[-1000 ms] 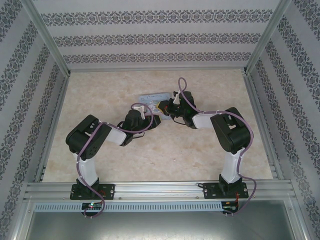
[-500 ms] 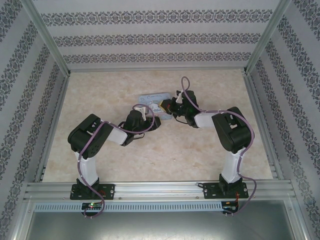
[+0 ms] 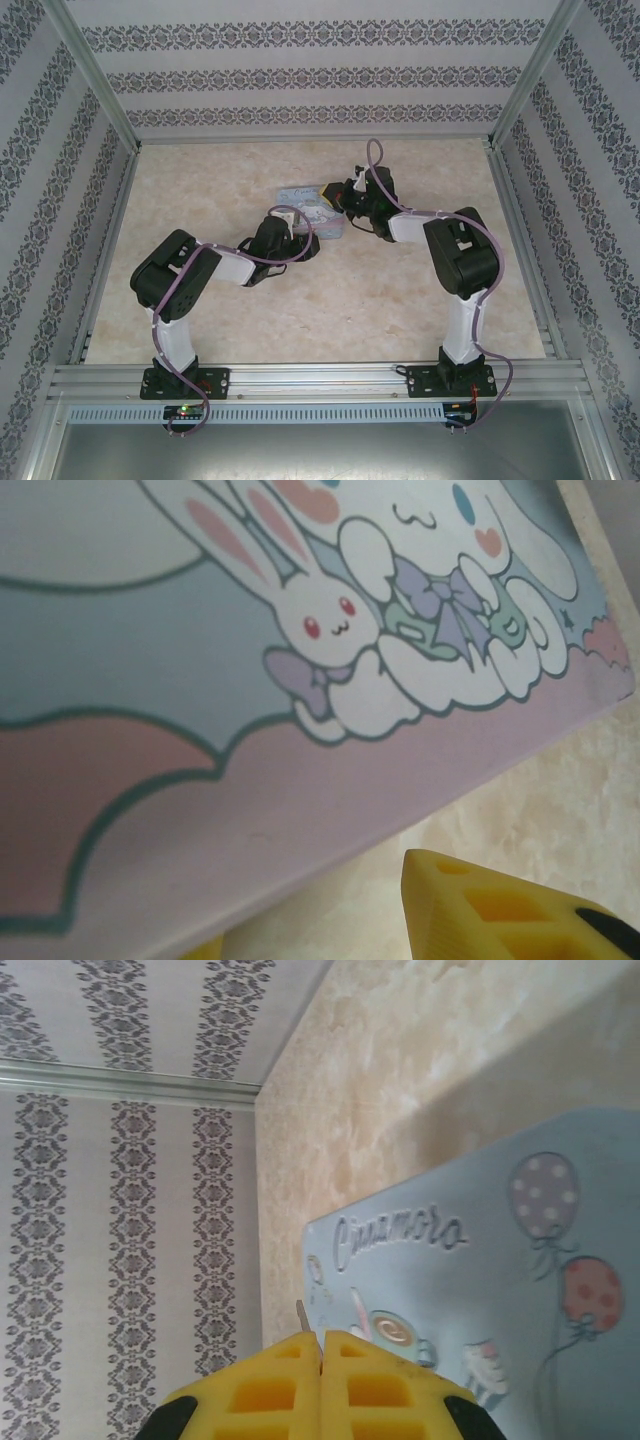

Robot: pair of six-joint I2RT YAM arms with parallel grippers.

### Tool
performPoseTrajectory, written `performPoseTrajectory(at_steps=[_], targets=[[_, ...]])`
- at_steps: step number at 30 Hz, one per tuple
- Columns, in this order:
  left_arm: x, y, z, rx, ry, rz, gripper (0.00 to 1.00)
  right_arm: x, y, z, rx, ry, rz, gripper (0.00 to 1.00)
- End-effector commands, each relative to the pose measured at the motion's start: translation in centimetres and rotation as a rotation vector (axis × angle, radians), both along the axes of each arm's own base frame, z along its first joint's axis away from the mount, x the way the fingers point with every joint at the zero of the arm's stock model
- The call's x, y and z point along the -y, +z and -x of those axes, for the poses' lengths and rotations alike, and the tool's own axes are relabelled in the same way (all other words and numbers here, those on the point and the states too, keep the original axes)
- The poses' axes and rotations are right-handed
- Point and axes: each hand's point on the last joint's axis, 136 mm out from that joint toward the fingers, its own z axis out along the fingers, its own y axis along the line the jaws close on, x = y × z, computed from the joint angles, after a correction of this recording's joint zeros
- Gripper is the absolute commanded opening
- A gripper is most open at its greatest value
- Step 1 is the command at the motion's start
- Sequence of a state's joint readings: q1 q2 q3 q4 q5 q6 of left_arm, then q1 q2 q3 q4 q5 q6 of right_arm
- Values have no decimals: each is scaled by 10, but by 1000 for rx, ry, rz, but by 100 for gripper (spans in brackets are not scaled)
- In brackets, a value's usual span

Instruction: Unlock the padlock with the key

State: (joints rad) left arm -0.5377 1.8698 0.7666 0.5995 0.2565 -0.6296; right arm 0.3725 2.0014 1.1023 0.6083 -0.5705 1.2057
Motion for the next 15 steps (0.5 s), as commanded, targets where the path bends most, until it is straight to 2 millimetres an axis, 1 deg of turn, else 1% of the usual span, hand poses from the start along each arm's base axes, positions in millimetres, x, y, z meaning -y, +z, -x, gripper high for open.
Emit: performPoseTrajectory(at_steps=[1,7,15], targets=[[-4,5,-3,31,-8,-70,49,0,-10,-5,-17,6,8,0],[-6,1,-6,45,-15,-121,49,1,-25,-5,-43,4,19,0],[-4,-9,-7,54,-29,-175,49,2,-33,0,-58,2,28,0]])
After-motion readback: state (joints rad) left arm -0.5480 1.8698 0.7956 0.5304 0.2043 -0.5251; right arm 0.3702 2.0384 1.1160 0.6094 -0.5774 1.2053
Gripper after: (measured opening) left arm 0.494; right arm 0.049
